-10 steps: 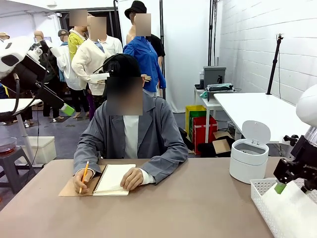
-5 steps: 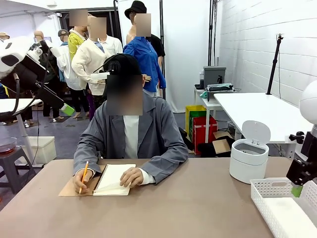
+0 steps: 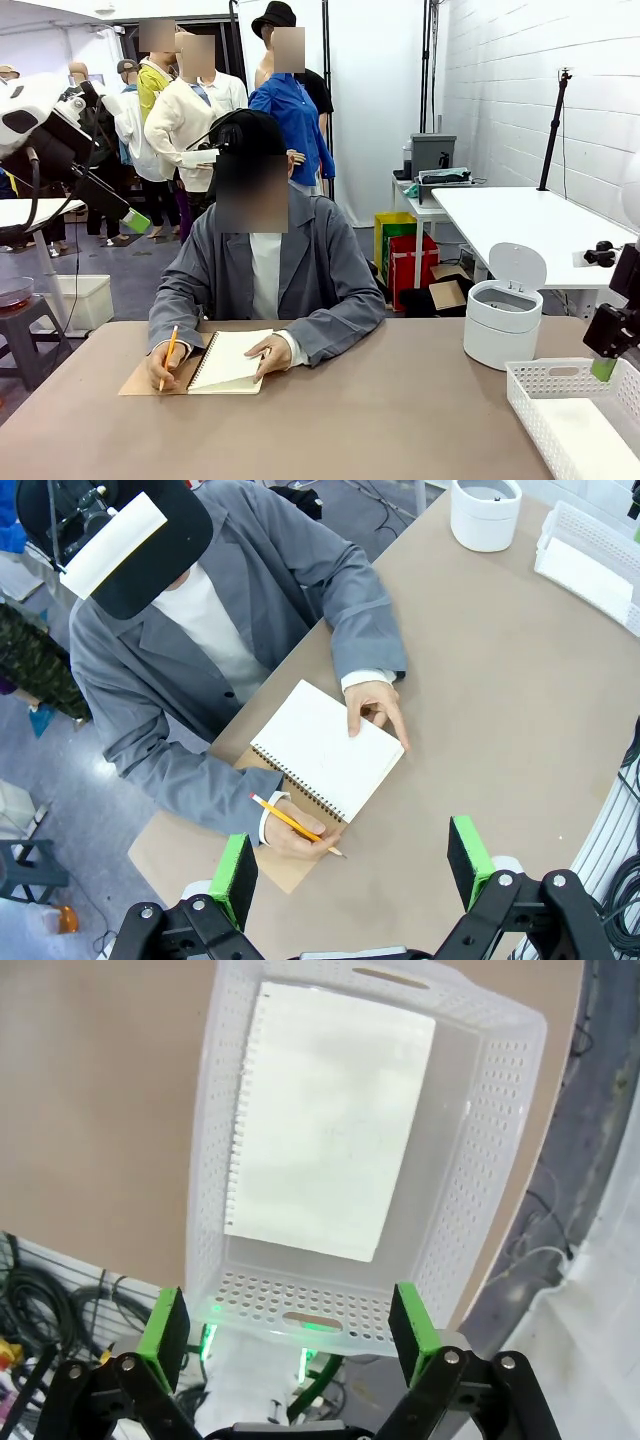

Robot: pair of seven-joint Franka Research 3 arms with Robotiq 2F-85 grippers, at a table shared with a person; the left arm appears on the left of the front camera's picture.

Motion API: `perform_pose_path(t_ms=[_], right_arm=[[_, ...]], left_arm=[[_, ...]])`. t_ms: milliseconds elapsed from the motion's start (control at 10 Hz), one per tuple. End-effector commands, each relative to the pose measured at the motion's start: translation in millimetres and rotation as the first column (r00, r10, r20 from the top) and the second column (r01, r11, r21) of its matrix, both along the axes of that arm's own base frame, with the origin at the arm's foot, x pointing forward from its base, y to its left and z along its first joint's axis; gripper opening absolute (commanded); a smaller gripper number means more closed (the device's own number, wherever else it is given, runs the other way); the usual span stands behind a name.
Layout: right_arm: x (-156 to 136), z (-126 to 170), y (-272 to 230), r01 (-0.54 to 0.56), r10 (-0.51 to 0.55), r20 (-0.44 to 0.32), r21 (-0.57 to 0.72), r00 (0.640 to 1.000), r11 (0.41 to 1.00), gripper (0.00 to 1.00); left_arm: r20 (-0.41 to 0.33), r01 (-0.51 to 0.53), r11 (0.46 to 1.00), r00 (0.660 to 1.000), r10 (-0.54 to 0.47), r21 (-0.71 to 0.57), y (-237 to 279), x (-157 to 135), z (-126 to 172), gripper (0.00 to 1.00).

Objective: Sort the paper based on its condition.
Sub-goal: If a person hands you a paper, place it in the Organizing basket , and if it's crumpled, put it in the Trash can.

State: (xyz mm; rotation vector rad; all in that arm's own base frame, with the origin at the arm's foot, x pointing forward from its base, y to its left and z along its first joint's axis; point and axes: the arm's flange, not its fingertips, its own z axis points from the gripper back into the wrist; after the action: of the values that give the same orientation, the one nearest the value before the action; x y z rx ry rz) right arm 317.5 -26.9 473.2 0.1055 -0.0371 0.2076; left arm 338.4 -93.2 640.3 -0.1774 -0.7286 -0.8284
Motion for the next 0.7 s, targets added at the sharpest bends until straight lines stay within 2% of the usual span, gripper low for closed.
perform_pose_path(t_ms=[0, 500, 600], right_arm=[[2.1, -3.8, 0.3, 0.007, -0.008, -0.012, -0.033, 1.0, 0.999, 1.0], [0.7, -1.8, 0.7, -0.004, 0.004, -0.007, -0.008, 1.0, 1.0, 1.0], [-2.8, 4.8, 21.0, -0.099, 0.099, -0.007, 0.05, 0.995, 0.994, 1.0]], left_arm=[[-0.01, 0.001, 1.0, 1.0, -0.002, -0.007, 0.2, -0.7, 0.2, 1.0], [-0.01, 0.001, 1.0, 1.0, -0.002, -0.007, 0.2, -0.7, 0.2, 1.0], [-0.01, 0.001, 1.0, 1.0, -0.002, -0.007, 0.2, -0.7, 0.2, 1.0]])
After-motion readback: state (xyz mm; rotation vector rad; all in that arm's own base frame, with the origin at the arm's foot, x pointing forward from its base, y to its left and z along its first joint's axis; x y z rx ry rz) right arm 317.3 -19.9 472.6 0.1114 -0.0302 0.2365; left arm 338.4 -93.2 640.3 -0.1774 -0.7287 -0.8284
